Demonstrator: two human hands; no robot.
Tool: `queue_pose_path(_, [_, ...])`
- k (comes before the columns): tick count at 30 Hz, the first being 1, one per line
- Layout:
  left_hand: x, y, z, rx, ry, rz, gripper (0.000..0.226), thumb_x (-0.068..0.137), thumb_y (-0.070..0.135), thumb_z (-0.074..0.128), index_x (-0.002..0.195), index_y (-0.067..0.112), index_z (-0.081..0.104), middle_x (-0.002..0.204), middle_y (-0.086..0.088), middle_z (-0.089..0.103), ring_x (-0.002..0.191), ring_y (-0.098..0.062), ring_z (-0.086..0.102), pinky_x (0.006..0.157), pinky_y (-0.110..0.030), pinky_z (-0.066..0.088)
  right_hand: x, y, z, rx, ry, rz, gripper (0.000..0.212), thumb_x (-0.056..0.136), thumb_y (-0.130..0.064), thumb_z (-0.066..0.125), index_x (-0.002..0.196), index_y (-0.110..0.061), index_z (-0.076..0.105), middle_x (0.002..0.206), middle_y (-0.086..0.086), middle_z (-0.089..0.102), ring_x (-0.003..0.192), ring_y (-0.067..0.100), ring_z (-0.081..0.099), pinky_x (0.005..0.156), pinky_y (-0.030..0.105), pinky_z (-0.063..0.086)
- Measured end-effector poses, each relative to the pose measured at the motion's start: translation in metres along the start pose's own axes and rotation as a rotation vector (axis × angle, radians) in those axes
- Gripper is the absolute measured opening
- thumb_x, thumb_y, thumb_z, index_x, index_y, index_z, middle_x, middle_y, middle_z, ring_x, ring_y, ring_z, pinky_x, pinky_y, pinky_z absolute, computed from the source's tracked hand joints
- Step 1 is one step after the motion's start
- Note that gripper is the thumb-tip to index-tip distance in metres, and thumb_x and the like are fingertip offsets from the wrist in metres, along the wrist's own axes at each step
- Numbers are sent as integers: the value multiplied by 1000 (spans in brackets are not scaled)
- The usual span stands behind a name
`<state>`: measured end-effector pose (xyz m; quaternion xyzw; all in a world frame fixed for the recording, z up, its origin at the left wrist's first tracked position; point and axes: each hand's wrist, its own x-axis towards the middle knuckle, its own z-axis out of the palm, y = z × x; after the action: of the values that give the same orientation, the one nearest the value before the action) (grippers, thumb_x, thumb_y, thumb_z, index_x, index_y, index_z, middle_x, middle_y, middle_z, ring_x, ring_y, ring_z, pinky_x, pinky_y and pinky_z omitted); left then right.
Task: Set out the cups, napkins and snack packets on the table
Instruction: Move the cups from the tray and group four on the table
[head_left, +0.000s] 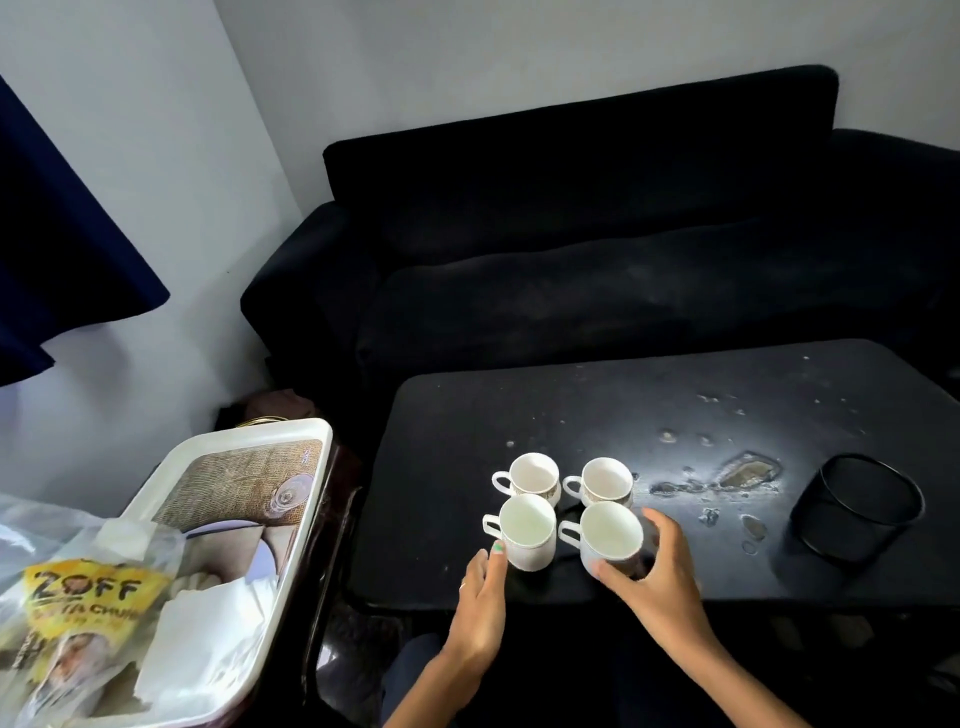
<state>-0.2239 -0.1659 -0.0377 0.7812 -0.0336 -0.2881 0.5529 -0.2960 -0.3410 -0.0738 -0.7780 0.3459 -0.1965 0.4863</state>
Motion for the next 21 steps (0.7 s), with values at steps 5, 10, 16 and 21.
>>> queue_pose_path(5, [15,3,-15,1,200,73,52,98,44,37,143,19,35,142,4,36,118,-6,37,101,-23,26,6,-15,-3,-139,133,-93,58,72,-19,77,123,-16,49,121,4,47,122,27,38,98,44,26])
queue_pose_path(10, [41,20,-23,26,175,101,39,98,45,36,132,27,45,128,16,44,118,-2,36,98,-21,26,38,-40,10,-243,50,-305,44,76,-24,73,115,-22,55,112,-6,55,113,22,45,87,31,22])
queue_pose_path(16, [72,34,-26,105,-7,3,53,97,54,29,142,28,40,142,13,42,129,-5,36,101,-23,24,82,-51,36,-574,-231,-317,57,83,-46,56,135,-29,38,136,-7,43,136,17,26,107,34,18])
queue_pose_path(21, [95,41,-33,151,-176,-105,72,88,71,26,145,28,36,153,7,33,142,-11,26,110,-30,19,104,-51,50,-685,-385,-291,64,86,-49,52,141,-24,31,147,-6,37,146,19,6,115,43,1])
